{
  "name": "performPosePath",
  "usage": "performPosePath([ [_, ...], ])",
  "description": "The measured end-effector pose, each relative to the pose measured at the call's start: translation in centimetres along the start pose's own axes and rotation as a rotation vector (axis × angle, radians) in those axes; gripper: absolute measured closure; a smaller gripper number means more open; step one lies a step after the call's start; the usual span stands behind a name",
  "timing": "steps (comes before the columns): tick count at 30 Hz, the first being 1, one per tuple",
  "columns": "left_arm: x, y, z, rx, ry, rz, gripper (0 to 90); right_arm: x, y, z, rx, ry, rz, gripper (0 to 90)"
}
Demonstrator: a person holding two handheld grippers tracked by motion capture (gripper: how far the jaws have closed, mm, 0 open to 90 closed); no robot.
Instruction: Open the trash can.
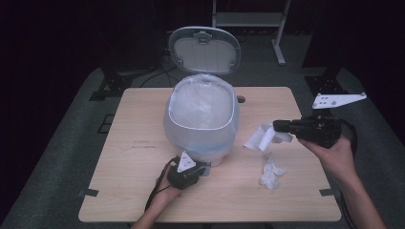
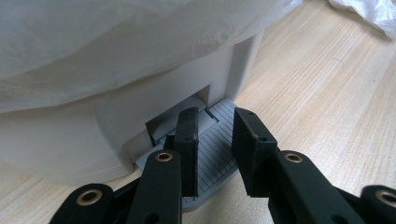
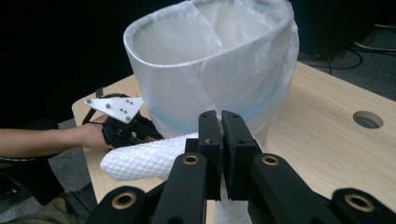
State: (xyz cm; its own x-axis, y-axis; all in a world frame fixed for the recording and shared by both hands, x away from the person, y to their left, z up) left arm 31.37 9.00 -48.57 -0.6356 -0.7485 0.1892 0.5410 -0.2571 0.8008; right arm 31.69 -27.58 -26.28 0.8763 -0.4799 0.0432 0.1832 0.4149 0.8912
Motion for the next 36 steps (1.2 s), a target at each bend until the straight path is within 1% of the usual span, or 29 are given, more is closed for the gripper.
performPosePath([
  [8, 0.0, 0.0, 0.0, 0.000, 0.000, -0.001, 71.4, -0.1, 1.6, 0.5, 0.011, -0.002, 0.013, 86.4],
  [18, 0.0, 0.0, 0.0, 0.000, 0.000, -0.001, 71.4, 0.0, 3.2, 1.2, 0.033, 0.008, 0.004, 86.4],
  [26, 0.0, 0.0, 0.0, 0.001, 0.002, -0.004, 71.4, 0.0, 4.5, 1.7, 0.050, 0.009, 0.013, 86.4],
  [36, 0.0, 0.0, 0.0, -0.002, 0.003, -0.005, 71.4, 0.2, 6.3, 2.5, 0.073, -0.002, 0.024, 86.7],
])
Point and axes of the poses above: each handheld gripper's, and its own axes: z roughly backward along the jaws, y roughly out of its top, x roughly to its right, the point moved 1 cm from there along -z, roughly forward along the jaws, and after that the axes turned 14 degrees about z, right-handed, at the moved point
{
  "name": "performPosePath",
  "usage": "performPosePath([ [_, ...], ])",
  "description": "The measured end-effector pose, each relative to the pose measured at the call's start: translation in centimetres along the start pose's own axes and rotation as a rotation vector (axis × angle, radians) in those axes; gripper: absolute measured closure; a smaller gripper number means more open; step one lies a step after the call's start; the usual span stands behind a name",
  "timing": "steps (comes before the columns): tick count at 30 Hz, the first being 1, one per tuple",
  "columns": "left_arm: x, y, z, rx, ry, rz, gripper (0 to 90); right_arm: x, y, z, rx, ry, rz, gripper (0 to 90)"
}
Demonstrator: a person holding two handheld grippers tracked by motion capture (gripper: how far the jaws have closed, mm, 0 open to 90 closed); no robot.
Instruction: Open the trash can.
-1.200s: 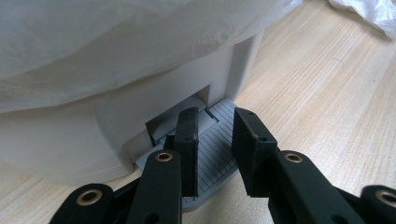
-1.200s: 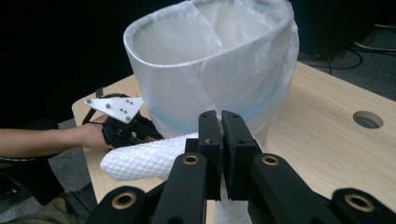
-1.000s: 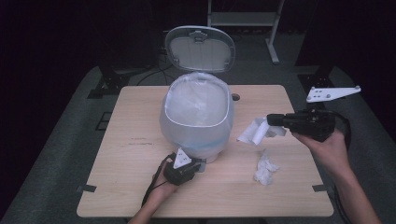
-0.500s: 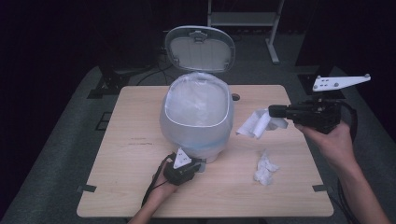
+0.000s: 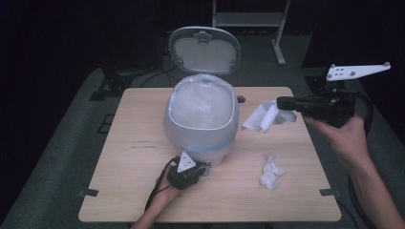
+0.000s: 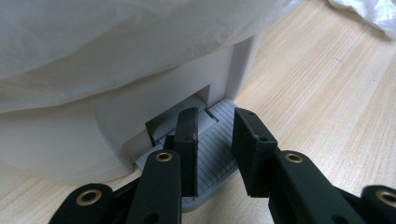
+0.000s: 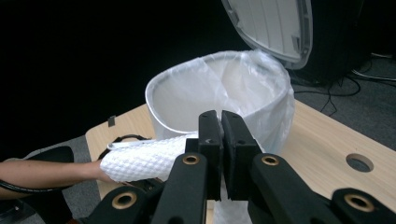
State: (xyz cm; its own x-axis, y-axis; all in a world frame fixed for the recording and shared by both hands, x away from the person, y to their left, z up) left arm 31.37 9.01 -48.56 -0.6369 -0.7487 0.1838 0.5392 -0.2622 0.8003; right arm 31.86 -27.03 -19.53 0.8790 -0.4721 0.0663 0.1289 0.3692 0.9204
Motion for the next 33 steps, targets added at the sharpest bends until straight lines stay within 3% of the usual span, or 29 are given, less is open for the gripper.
performPosePath([
  [33, 0.0, 0.0, 0.0, 0.000, 0.000, 0.001, 71.4, 0.3, 6.1, -0.9, -0.012, -0.001, 0.045, 86.8],
])
Point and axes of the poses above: each handheld gripper's, and its own axes: z roughly backward along the jaws, y roughly out of its top, x roughly to its right, the point moved 1 cm from there along -z, roughly forward along the jaws, and after that the axes turned 14 degrees about z, right-handed, at the moved point
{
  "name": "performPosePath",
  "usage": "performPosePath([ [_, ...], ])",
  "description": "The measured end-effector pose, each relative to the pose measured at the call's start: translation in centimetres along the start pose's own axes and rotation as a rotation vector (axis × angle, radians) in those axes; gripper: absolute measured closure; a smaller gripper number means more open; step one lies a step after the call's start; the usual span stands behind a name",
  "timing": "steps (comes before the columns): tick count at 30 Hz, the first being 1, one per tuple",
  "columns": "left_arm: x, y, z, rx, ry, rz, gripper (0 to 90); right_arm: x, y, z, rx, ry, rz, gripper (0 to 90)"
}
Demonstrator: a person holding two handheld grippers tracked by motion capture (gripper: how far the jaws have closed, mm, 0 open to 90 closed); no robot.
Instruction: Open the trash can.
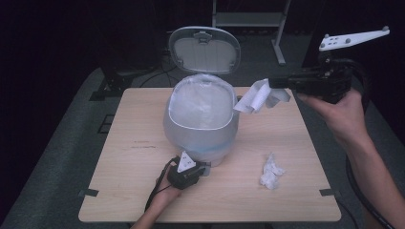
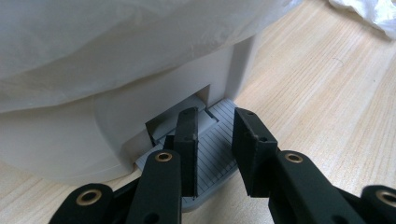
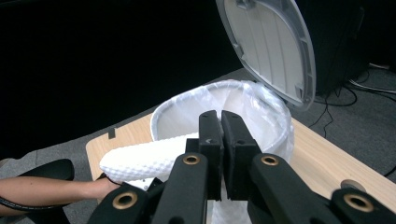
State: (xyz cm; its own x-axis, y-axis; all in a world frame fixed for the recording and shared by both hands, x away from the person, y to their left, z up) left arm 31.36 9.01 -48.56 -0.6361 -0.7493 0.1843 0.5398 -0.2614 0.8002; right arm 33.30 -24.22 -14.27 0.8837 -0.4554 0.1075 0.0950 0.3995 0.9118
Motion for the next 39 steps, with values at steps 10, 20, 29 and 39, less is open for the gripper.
performPosePath([
  [10, 0.0, 0.0, 0.0, 0.000, -0.001, 0.001, 71.4, -0.1, 2.0, -0.8, -0.007, 0.004, 0.026, 86.7],
  [20, 0.0, 0.0, 0.0, -0.003, -0.003, 0.002, 71.4, -0.3, 3.6, -2.6, -0.025, 0.023, 0.041, 86.7],
  [29, 0.0, 0.0, 0.0, -0.004, -0.004, 0.003, 71.4, -0.4, 4.6, -4.2, -0.037, 0.042, 0.049, 86.7],
  [39, 0.0, 0.0, 0.0, -0.004, -0.004, 0.003, 71.4, -0.5, 4.9, -5.7, -0.047, 0.058, 0.051, 86.7],
])
Point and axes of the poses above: each handheld gripper's, and its own axes: z roughly backward along the jaws, y roughly out of its top, x roughly to its right, the point moved 1 cm from there along -z, roughly forward along the jaws, and after that the axes turned 14 degrees about z, right-handed, at the moved point
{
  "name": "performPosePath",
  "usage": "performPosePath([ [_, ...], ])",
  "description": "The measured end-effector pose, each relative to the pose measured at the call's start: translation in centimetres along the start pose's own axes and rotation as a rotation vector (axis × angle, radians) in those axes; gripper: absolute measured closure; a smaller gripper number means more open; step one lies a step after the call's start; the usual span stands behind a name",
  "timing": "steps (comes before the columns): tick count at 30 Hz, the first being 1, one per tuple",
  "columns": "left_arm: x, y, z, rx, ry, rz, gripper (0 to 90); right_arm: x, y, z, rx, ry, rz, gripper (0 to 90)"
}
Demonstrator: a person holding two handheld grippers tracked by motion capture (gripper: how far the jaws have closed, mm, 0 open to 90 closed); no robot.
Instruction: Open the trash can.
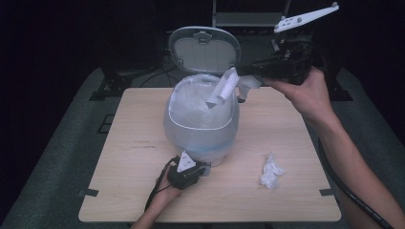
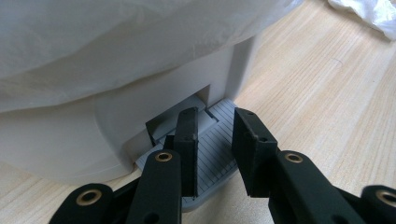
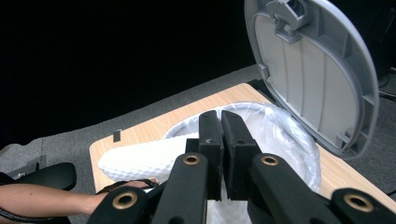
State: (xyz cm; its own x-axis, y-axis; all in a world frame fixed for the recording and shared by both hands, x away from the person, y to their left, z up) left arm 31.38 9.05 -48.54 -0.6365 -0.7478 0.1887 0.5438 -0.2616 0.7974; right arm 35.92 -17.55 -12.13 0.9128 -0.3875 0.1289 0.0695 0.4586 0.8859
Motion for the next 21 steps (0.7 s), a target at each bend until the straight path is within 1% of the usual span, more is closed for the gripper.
performPosePath([
  [21, 0.0, 0.0, 0.0, 0.000, -0.001, 0.001, 71.4, 0.2, 0.2, -3.0, -0.023, 0.028, 0.001, 86.7],
])
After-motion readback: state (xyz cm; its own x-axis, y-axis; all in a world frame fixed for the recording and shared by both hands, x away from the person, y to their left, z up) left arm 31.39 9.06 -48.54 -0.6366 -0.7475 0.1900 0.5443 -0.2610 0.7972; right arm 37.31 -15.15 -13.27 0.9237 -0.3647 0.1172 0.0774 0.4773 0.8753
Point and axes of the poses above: each handheld gripper's, and its own axes: z roughly backward along the jaws, y roughly out of its top, x roughly to its right, the point moved 1 cm from there along -z, roughly forward along the jaws, and after that the axes turned 14 degrees about z, right-handed, at the moved point
